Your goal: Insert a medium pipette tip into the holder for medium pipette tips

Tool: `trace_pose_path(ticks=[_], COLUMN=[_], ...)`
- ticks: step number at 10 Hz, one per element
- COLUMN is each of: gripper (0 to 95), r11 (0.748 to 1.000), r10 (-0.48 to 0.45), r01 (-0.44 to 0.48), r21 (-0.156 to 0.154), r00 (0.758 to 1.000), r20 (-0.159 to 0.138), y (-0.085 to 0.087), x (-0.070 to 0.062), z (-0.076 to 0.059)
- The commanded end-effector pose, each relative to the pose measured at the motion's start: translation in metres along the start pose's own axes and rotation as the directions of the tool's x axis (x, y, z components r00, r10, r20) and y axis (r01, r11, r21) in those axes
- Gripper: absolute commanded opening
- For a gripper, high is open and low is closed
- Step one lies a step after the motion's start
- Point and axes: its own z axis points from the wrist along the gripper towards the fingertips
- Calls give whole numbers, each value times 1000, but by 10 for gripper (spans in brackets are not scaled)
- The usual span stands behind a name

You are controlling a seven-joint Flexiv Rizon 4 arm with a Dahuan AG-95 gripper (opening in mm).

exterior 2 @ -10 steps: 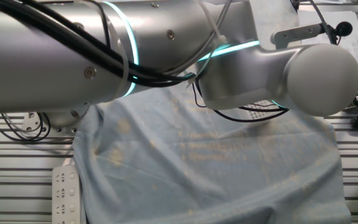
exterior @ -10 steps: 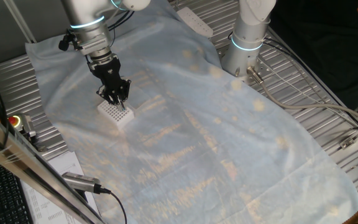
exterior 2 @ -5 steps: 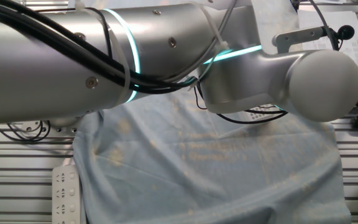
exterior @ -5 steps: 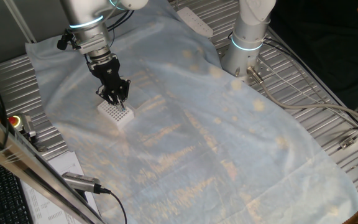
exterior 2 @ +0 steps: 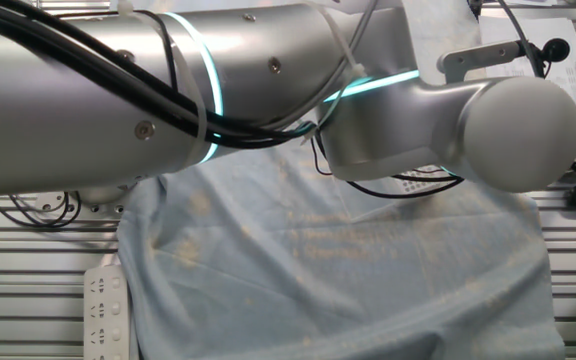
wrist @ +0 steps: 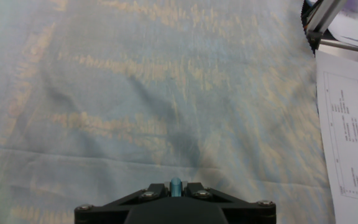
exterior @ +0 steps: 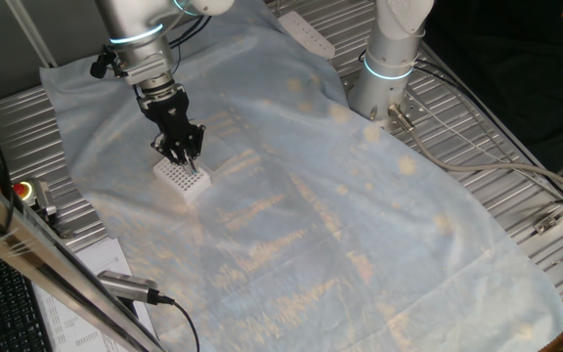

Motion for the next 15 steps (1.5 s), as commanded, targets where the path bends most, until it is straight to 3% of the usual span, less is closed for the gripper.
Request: trace_pose_path(ticks=[1, 9, 15], gripper=[0, 0, 0], r11=[1000, 1000, 1000], r10=[3, -2, -4], r01=[-3, 1, 4], r21=[6, 17, 16], r00=[1000, 1000, 1000], r20=[4, 19, 8], y=[0, 1, -2], x=[1, 8, 14], z=[1, 4, -1])
